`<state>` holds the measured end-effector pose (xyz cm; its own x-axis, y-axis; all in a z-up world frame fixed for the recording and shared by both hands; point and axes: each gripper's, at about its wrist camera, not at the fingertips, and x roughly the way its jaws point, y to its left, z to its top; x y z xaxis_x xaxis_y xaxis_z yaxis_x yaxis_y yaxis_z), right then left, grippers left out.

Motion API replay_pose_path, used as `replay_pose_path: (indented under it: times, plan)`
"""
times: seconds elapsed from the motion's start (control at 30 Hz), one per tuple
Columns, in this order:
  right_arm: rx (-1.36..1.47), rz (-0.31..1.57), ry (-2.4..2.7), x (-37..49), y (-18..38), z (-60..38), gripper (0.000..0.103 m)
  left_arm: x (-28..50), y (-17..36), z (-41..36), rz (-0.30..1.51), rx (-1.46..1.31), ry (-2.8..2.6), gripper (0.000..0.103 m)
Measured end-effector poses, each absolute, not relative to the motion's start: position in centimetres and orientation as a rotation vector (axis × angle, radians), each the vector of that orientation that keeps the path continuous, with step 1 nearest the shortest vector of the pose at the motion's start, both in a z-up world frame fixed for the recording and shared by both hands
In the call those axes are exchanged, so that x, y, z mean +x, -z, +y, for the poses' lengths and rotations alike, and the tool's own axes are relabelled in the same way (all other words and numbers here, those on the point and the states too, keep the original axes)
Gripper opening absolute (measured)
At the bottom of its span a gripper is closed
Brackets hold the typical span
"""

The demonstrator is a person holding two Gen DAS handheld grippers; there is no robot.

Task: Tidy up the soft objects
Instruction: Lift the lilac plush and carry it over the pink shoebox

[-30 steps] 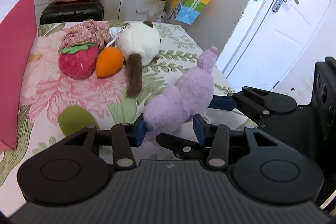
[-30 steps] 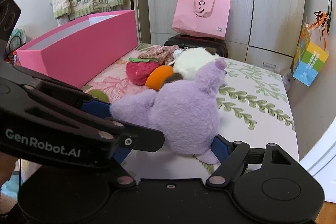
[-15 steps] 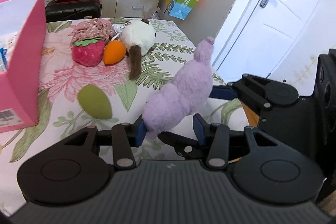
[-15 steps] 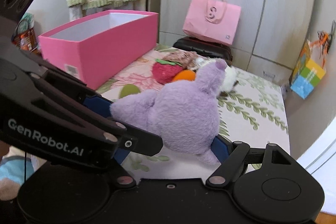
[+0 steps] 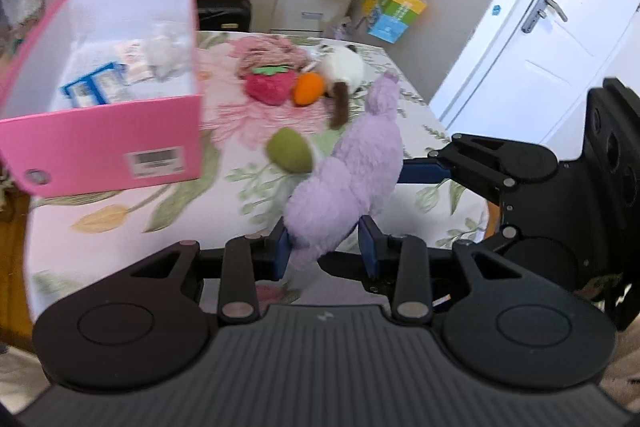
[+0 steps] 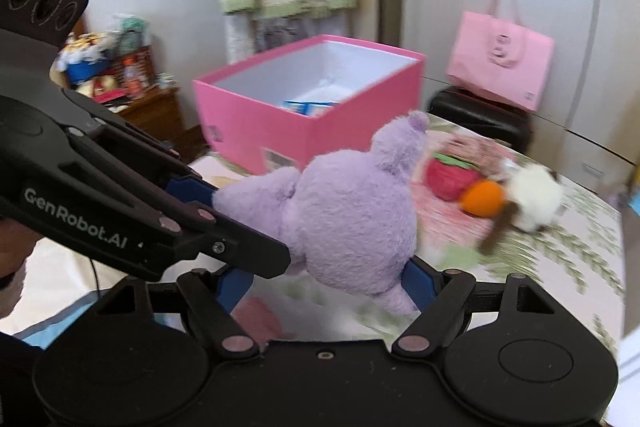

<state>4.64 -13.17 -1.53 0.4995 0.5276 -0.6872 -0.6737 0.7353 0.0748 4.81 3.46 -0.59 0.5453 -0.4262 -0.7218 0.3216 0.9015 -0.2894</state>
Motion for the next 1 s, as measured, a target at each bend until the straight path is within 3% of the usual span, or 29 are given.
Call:
replay_pose_path:
  times: [0.43, 0.67, 1.0]
  plan:
    - [-0.279, 0.637, -0.872, 7.5, -3.4, -6.4, 0.084, 4.9, -4.6, 10.1, 0.743, -0.123, 0.360, 0.034]
    - [-0.301, 0.584, -0.859, 12.8, -4.8, -4.0, 0.084, 10.4, -5.8, 12.7, 0.690, -0.145, 0.344, 0.034]
    - [-0.280, 0.601, -0.847, 23.8, -2.4, -0.3, 0.085, 22.3, -2.9, 16.3, 0.693, -0.253, 0.259, 0.035]
